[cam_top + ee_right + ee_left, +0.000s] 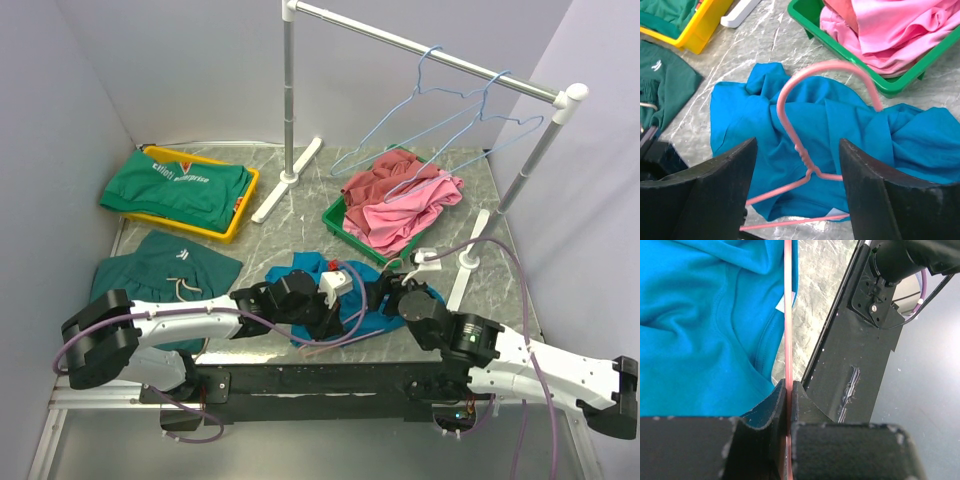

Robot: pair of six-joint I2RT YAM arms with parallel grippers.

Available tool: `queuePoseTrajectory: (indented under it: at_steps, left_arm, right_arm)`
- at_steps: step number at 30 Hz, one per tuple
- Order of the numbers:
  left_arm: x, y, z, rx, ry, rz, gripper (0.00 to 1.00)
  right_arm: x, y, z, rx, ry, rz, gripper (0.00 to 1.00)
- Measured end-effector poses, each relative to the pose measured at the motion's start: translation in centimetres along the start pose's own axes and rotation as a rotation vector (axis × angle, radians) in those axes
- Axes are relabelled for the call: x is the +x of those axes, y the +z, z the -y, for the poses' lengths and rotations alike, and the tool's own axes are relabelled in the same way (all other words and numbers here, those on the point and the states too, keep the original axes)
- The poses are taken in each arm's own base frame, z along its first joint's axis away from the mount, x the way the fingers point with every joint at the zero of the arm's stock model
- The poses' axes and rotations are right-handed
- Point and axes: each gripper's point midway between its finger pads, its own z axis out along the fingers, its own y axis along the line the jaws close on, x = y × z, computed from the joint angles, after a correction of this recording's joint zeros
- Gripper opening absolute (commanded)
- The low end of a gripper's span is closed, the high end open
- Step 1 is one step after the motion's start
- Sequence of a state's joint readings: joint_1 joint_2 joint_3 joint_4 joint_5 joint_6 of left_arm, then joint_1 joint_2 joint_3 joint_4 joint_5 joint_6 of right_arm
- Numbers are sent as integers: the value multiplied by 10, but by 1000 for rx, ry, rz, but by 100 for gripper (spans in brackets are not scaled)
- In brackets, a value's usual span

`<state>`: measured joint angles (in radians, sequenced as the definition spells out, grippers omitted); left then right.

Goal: Place the t-shirt on the hanger

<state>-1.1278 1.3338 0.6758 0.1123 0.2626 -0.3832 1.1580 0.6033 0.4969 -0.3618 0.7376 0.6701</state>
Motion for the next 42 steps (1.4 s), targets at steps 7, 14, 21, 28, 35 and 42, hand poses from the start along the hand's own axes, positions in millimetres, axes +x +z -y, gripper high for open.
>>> queuePoseTrajectory:
  at_steps: [7,14,21,28,35,42]
  left_arm:
    - [4,1,4,-5,10,-14,5]
    - [2,1,5,-28,12,-23,16]
    - [-9,1,-4,-114,-30,21,57]
    - [-47,-30,-7,-216,-161,191,73]
    - [-100,-93,-7,-246,-305,435,54]
    - [-59,-68,-45,-391,-392,237,41]
  right_arm:
    - [6,14,0,42,-14,-39,52]
    - [10,18,10,85,-73,-44,0]
    - [2,17,11,66,-57,16,0]
    - [1,15,9,4,-40,63,0]
    - [4,13,6,-47,-61,69,0]
    - [6,6,-2,-125,-74,72,0]
